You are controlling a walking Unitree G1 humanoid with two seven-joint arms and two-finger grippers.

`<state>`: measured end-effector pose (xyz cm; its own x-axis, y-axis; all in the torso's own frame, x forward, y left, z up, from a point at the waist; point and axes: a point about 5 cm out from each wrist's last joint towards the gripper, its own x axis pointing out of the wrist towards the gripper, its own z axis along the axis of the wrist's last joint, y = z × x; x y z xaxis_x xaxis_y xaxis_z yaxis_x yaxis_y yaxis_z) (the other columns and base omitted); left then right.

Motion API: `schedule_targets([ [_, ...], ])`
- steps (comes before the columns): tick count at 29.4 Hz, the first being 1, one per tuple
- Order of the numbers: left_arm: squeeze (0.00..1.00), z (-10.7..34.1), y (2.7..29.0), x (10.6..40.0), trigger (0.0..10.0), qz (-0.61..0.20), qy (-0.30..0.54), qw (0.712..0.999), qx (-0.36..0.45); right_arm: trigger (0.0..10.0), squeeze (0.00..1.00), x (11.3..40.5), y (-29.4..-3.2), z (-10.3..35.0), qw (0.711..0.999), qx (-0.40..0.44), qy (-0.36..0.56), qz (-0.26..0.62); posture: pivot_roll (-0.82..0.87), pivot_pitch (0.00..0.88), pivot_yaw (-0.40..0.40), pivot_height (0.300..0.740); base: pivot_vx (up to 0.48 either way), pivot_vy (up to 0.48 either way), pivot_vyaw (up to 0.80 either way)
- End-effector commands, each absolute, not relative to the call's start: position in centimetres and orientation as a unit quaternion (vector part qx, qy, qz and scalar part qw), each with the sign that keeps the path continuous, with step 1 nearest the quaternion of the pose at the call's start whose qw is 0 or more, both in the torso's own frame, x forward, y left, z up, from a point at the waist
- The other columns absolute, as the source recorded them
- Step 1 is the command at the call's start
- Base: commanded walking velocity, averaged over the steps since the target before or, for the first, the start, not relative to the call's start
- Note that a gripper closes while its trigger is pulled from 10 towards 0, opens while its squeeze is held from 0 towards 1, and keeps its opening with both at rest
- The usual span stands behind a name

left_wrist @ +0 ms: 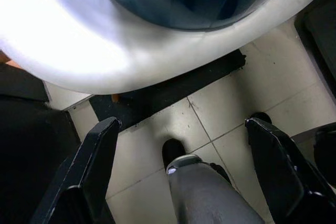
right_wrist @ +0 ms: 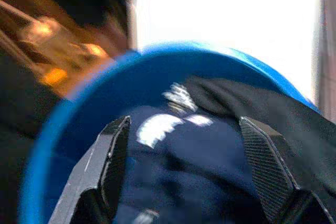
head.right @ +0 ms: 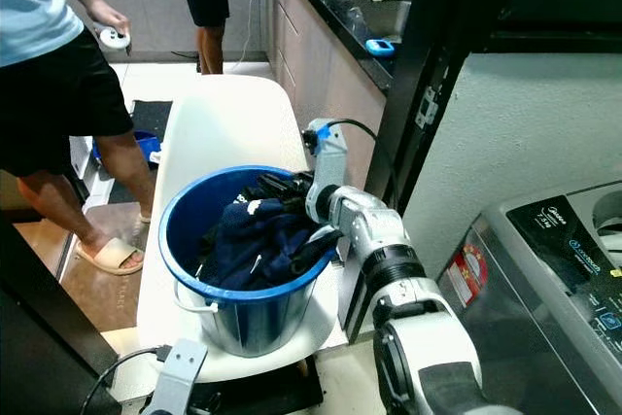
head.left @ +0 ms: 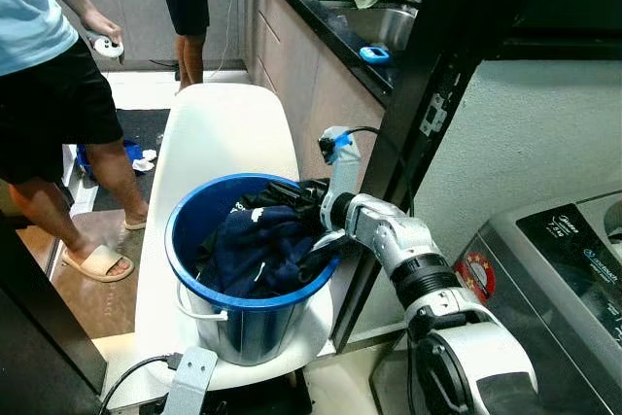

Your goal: Clothes washing

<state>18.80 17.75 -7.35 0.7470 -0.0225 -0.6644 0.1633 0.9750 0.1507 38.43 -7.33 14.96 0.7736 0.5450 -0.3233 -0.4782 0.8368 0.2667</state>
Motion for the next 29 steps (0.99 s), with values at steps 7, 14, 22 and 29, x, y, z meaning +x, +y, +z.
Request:
schedule_targets([
  [7, 0.00, -7.6, 17.5, 18.4, 10.0, -0.048, 0.357, 0.928, 0.098, 10.0, 0.00, 38.6, -9.0, 13.4, 0.951, 0.048, 0.239, 0.191, 0.20, 0.000, -0.130, 0.740, 0.000, 0.000, 0.00],
  [14, 0.00, -7.7, 17.5, 18.2, 10.0, -0.049, 0.360, 0.926, 0.099, 10.0, 0.00, 38.8, -9.6, 13.3, 0.953, 0.095, 0.241, 0.158, 0.20, 0.000, -0.131, 0.740, 0.000, 0.000, 0.00],
  [22, 0.00, -7.7, 17.4, 18.1, 10.0, -0.051, 0.361, 0.926, 0.101, 10.0, 0.00, 38.7, -9.7, 12.9, 0.953, 0.088, 0.249, 0.149, 0.20, 0.000, -0.132, 0.740, 0.000, 0.000, 0.00],
  [29, 0.00, -7.7, 17.5, 18.2, 10.0, -0.051, 0.359, 0.926, 0.102, 10.0, 0.00, 38.5, -11.1, 11.8, 0.955, 0.040, 0.269, 0.115, 0.20, 0.000, -0.137, 0.740, 0.000, 0.000, 0.00],
])
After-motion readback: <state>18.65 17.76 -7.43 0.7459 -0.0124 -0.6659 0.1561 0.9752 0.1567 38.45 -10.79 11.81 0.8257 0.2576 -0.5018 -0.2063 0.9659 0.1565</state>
